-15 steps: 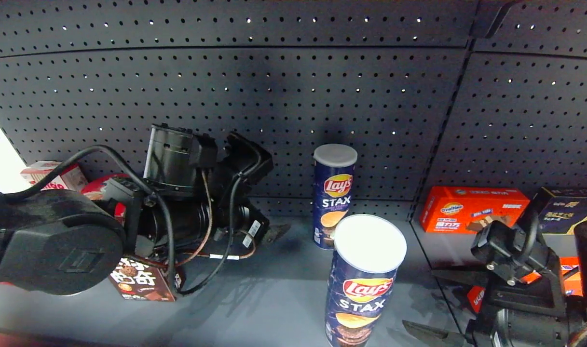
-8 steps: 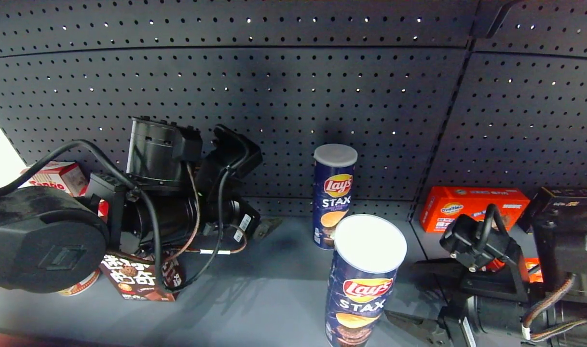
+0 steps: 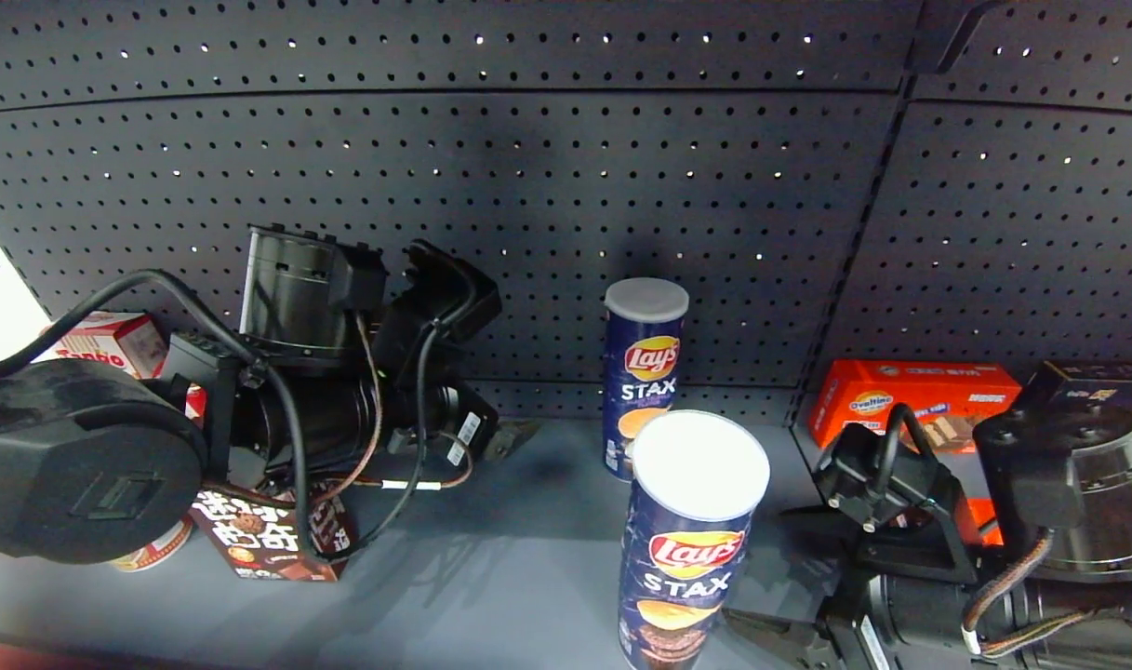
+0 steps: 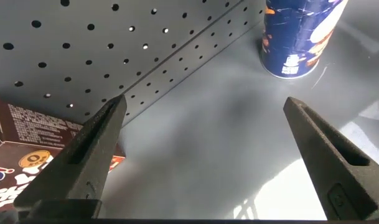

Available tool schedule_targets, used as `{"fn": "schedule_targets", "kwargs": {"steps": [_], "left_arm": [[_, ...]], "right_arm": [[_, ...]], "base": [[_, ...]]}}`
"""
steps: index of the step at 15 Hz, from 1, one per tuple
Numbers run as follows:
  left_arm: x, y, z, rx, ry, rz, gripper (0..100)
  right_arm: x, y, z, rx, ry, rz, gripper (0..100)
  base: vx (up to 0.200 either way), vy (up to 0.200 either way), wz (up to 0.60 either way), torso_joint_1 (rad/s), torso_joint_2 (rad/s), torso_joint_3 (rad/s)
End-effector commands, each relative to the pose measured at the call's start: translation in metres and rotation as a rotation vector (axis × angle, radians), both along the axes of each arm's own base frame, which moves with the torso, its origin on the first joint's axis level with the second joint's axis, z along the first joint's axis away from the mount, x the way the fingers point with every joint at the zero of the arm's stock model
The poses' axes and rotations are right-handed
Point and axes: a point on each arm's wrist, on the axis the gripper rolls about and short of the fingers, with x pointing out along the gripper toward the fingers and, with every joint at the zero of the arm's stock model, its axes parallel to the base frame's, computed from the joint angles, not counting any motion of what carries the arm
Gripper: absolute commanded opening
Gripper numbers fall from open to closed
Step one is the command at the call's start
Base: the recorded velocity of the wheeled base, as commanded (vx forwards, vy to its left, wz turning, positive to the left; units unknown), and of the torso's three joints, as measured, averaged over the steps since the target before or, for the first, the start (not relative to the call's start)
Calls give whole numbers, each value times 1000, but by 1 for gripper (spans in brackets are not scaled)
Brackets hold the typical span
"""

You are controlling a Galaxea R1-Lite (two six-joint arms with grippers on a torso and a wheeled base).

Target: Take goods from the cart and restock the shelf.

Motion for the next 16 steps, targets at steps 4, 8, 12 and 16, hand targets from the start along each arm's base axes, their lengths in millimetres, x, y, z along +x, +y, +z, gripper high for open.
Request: {"fn": "schedule_targets", "kwargs": {"steps": [4, 8, 12, 16], "left_arm": [[1, 1, -1, 1, 2, 5, 100], [2, 3, -1, 2, 3, 11, 100], [2, 4, -2, 3, 4, 12, 100], [2, 4, -1, 2, 3, 12, 100]], "right_arm": [[7, 7, -3, -10, 7, 8, 100], [10, 13, -4, -12, 9, 19, 100], [8, 12, -3, -11, 5, 19, 100], [1, 5, 8, 22, -33, 16, 100]], "base": [[0, 0, 0, 0, 0, 0], [0, 0, 0, 0, 0, 0], [0, 0, 0, 0, 0, 0], [0, 0, 0, 0, 0, 0]]}}
